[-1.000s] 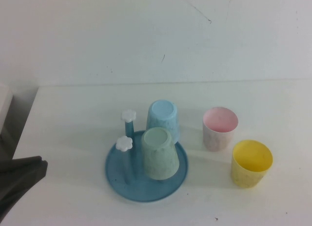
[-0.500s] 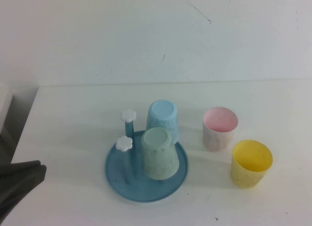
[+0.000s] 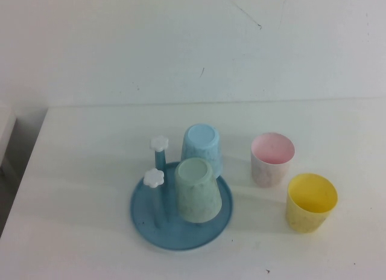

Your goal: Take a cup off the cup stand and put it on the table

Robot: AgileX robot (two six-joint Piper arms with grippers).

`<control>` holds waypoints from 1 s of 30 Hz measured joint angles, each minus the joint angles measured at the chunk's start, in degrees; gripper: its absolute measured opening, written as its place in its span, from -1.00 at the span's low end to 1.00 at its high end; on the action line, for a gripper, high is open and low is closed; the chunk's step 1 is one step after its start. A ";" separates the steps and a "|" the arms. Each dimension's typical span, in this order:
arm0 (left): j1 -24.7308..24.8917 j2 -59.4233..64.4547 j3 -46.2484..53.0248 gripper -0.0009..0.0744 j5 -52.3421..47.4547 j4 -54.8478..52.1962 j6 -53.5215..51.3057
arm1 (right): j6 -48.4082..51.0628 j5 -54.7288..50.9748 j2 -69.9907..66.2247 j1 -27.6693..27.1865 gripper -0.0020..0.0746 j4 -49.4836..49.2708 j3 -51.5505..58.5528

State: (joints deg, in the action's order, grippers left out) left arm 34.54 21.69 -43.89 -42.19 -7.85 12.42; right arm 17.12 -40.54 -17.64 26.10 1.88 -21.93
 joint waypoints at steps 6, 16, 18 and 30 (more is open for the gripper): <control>-12.88 -6.86 7.74 -0.98 12.67 1.70 0.00 | 0.00 0.00 0.00 0.00 -0.95 0.00 0.00; -25.78 -16.51 33.93 -0.98 31.95 5.79 0.00 | 0.00 -0.13 0.00 0.00 -0.95 0.00 0.00; -27.29 -18.20 38.04 -0.98 32.22 6.65 0.00 | 0.00 -0.13 0.00 0.00 -0.95 0.00 0.00; -33.12 -22.18 45.48 -0.98 30.31 10.68 -0.47 | 0.00 -0.13 0.00 0.00 -0.95 0.00 0.00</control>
State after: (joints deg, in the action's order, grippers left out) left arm 1.42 -0.50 1.59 -11.88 2.83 11.95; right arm 17.12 -40.67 -17.64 26.10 1.88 -21.93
